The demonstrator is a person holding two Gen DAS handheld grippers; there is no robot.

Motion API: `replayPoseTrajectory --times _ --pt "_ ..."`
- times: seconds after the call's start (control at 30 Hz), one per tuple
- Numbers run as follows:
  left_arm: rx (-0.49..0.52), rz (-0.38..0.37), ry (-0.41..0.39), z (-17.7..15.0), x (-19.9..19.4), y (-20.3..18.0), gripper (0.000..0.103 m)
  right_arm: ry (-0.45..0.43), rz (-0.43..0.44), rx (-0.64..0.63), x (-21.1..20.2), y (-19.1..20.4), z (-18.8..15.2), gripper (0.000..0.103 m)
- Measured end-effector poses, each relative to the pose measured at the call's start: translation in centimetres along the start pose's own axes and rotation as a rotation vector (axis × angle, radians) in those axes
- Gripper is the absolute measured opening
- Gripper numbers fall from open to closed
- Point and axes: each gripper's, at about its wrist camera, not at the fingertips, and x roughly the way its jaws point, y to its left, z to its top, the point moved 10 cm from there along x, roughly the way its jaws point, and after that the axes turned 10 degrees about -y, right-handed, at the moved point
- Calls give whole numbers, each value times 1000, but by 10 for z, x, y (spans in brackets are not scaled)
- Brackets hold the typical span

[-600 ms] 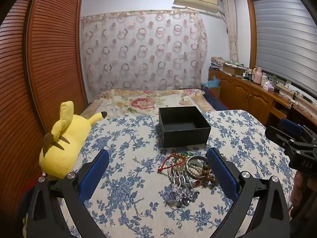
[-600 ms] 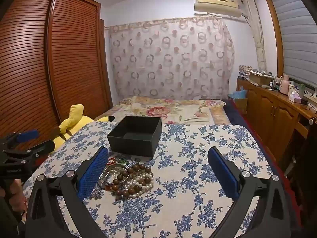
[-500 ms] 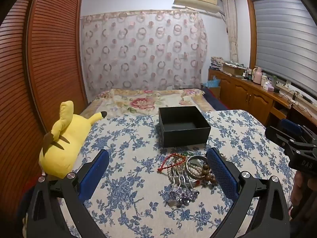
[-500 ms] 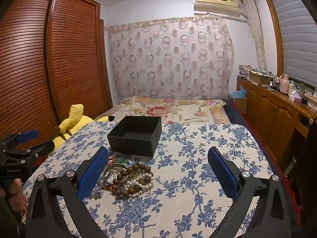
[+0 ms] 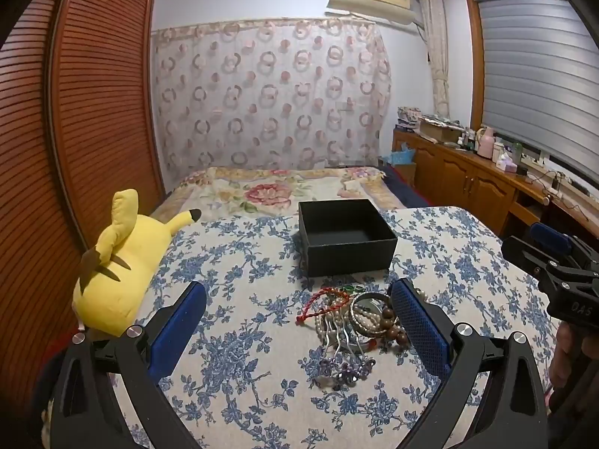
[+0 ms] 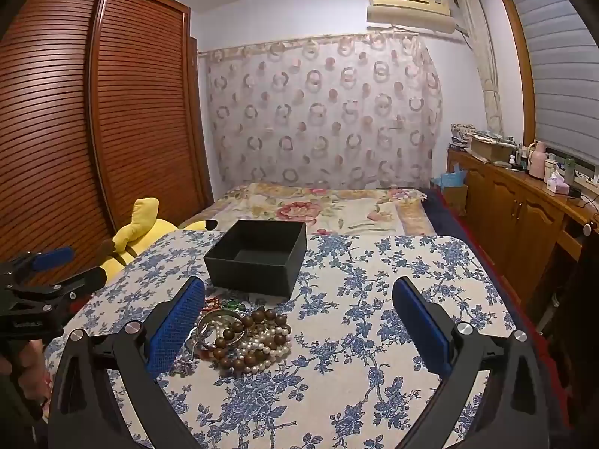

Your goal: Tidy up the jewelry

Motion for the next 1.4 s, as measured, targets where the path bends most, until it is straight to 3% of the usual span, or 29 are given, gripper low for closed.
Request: replayPoseTrajectory --times 1.4 --pt "-5 -2 8 -9 2 -4 96 1 5 -7 -2 6 -2 101"
